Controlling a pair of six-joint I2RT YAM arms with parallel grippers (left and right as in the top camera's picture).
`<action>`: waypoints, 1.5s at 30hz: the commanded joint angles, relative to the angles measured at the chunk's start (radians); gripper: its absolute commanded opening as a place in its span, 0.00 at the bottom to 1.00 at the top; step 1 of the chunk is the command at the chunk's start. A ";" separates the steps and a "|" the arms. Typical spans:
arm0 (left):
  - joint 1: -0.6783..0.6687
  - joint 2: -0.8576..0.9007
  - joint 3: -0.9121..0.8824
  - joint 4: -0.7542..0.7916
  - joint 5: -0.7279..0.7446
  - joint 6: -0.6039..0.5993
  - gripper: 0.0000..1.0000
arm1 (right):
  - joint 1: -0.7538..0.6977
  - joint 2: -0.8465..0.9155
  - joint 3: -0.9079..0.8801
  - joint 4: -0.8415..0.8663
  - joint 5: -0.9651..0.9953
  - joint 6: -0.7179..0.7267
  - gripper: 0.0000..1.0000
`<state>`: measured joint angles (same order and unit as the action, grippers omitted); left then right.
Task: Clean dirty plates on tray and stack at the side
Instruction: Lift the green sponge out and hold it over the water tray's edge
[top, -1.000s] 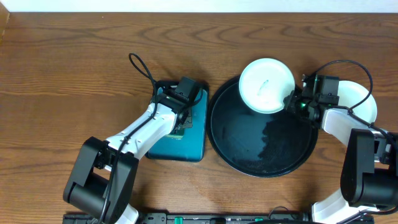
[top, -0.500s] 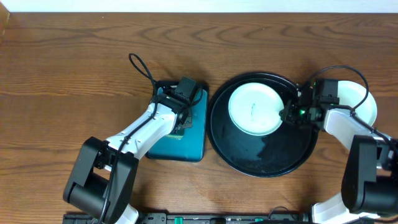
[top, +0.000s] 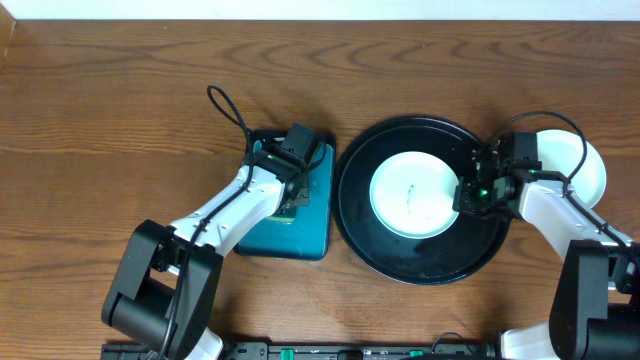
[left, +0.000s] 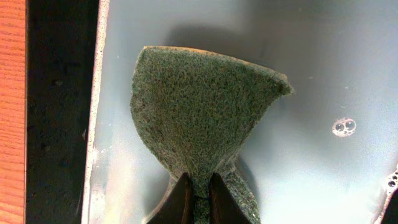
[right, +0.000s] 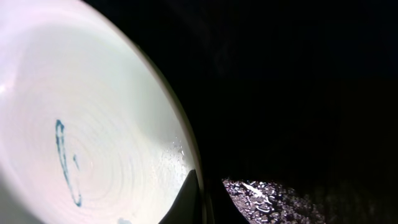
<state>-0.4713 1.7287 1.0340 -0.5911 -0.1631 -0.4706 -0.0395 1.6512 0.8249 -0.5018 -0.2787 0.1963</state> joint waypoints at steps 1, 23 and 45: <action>0.006 0.000 -0.005 -0.002 -0.002 0.018 0.07 | 0.032 -0.011 -0.010 0.013 0.047 -0.026 0.01; 0.164 -0.265 -0.005 0.098 0.488 0.261 0.07 | 0.072 -0.011 -0.013 0.031 0.091 -0.026 0.01; 0.414 -0.315 -0.006 0.110 0.924 0.452 0.07 | 0.072 -0.011 -0.013 0.031 0.092 -0.026 0.01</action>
<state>-0.0608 1.4700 1.0271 -0.4812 0.7307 -0.0639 0.0177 1.6478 0.8234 -0.4736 -0.2008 0.1925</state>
